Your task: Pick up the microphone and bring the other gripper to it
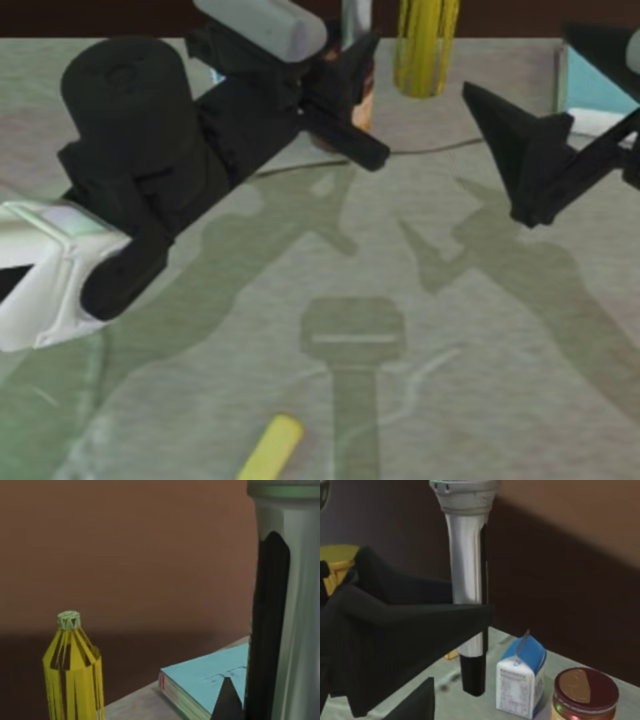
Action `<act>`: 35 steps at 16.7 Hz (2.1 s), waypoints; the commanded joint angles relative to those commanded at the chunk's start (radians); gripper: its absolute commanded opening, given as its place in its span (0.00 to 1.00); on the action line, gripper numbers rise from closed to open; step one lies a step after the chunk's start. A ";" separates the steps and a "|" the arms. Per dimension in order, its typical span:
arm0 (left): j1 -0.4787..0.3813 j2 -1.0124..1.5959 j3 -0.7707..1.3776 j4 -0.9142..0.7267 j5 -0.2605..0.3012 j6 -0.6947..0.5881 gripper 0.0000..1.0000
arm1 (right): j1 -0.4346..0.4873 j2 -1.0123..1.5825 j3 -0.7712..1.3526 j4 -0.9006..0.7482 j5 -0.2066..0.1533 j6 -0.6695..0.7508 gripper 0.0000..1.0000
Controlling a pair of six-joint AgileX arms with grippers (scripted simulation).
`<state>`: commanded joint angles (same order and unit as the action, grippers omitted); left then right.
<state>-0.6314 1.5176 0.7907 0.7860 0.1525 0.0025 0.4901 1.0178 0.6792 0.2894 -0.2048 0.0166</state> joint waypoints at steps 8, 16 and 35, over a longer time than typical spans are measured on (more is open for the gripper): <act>0.000 0.000 0.000 0.000 0.000 0.000 0.00 | 0.079 0.157 0.116 0.053 -0.033 0.000 1.00; 0.000 0.000 0.000 0.000 0.000 0.000 0.00 | 0.115 0.379 0.283 0.109 0.008 0.003 1.00; 0.000 0.000 0.000 0.000 0.000 0.000 0.00 | 0.146 0.555 0.416 0.151 0.041 0.004 0.25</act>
<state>-0.6314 1.5176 0.7907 0.7860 0.1525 0.0025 0.6362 1.5732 1.0953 0.4405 -0.1640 0.0211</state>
